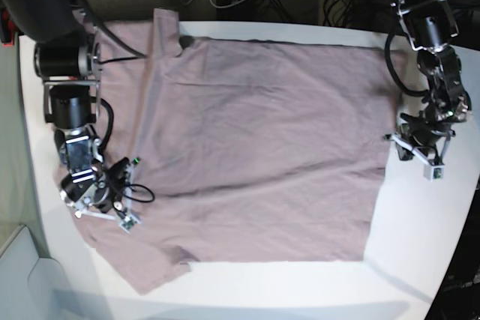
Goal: Layout the t-shirt on the table in an organized manner, then fold the t-shirt properly
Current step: 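Hold the shirt edges with both grippers and smooth it flat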
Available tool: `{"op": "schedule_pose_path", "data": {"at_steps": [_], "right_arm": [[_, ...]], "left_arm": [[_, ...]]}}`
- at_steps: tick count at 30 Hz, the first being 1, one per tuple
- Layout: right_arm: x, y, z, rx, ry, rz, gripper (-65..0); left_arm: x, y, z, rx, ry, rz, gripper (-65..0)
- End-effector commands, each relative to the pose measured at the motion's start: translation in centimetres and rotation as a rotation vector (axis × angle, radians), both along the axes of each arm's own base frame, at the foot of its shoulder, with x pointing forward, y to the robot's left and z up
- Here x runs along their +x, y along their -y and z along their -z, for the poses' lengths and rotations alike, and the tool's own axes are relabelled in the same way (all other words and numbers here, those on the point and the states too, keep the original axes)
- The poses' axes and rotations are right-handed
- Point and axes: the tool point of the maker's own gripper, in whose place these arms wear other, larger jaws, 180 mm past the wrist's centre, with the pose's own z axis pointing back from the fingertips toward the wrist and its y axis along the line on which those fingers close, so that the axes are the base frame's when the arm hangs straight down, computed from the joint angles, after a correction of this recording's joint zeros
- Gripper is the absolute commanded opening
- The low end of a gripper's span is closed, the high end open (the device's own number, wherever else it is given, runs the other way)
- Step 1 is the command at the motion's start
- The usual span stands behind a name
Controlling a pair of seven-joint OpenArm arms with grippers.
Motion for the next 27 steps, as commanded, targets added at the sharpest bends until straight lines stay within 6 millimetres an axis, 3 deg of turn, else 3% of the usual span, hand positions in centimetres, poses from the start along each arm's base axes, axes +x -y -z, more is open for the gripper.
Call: {"op": "schedule_pose_path", "data": {"at_steps": [1, 3, 6, 9, 14, 17, 21, 24, 27], "right_arm": [[2.1, 0.9, -2.8, -0.011, 0.077, 0.015, -51.9], [2.9, 1.3, -4.6, -0.031, 0.122, 0.014, -52.0], [2.2, 1.5, -6.1, -0.086, 0.163, 0.010, -52.0], [0.7, 0.5, -7.8, -0.127, 0.226, -0.013, -51.9], [-3.5, -1.7, -9.5, -0.181, 0.265, -0.008, -51.8], [-6.4, -2.5, -8.7, -0.196, 0.222, 0.012, -52.0], [-10.7, -3.4, -7.2, -0.192, 0.184, 0.003, -52.0], [-12.8, -4.4, -6.7, -0.171, 0.174, -0.004, -52.0], [-14.2, -4.4, -6.5, -0.173, 0.162, -0.005, -52.0]], "left_arm": [[1.7, -0.5, -2.7, 0.013, 0.086, -0.001, -64.9], [2.0, -0.3, -3.0, 0.011, 0.097, 0.001, -64.9], [2.7, 0.2, -3.9, 0.012, 0.121, 0.012, -64.9], [3.0, 1.7, -3.6, -0.023, 0.130, 0.014, -64.9], [3.1, 3.8, -3.8, -0.041, 0.112, 0.037, -64.9], [2.9, 4.9, -3.9, -0.050, 0.103, 0.048, -64.9], [1.3, 5.1, -1.7, -0.062, 0.049, 0.045, -64.9], [0.7, 4.8, 0.5, -0.094, 0.032, 0.021, -64.9], [0.1, 3.0, 2.3, -0.097, 0.039, -0.014, -64.9]]}}
